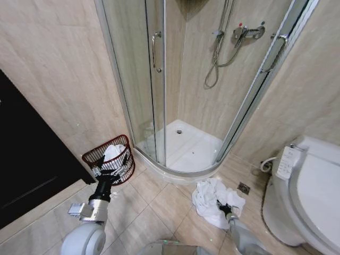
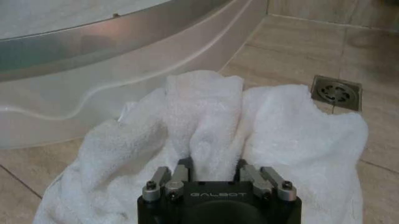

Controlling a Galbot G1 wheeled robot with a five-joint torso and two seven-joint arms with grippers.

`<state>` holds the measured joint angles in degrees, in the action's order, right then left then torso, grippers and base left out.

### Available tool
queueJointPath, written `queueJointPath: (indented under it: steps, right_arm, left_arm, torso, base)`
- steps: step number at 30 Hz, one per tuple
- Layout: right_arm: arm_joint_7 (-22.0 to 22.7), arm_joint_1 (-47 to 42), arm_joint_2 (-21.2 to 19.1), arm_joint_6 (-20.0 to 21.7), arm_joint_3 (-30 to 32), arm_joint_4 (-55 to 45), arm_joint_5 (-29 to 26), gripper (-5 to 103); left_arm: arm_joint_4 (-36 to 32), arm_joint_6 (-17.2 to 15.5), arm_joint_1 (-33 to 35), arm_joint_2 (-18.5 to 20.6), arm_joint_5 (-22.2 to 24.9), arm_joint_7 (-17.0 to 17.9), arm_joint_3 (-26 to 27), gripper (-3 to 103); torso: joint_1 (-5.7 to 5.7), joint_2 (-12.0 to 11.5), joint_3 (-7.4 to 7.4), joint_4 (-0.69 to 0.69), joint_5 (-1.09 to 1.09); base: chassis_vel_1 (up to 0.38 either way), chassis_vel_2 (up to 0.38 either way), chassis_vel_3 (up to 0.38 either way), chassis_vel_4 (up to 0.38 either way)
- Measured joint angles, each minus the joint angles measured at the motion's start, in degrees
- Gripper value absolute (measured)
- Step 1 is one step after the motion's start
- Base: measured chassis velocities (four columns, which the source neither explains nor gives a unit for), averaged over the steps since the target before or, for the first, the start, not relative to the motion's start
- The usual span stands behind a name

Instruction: Discard the used towel into the hamper.

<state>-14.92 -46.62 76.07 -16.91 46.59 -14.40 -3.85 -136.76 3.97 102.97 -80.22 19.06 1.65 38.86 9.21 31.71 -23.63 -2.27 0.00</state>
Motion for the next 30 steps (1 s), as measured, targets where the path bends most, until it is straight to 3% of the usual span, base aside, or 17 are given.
queueJointPath:
  steps: [6,9,30]
  right_arm:
    - [0.2,0.0,-0.3,-0.2,0.0,0.3,0.0,16]
    - [0.5,0.0,-0.4,-0.5,0.0,0.6,0.0,10]
    - [1.2,-2.7,0.4,-4.2,0.6,-1.9,-1.4,8]
  left_arm:
    - [0.0,0.0,0.0,0.0,0.0,0.0,0.0,100]
    - [0.0,0.0,0.0,0.0,0.0,0.0,0.0,100]
    - [0.0,0.0,0.0,0.0,0.0,0.0,0.0,100]
  torso:
    - [0.03,0.1,-0.03,0.00,0.00]
    - [0.04,0.1,-0.04,-0.01,0.00]
    - [0.07,0.2,-0.10,0.00,0.00]
  base:
    - [0.000,0.000,0.000,0.000]
    - [0.000,0.000,0.000,0.000]
    - [0.000,0.000,0.000,0.000]
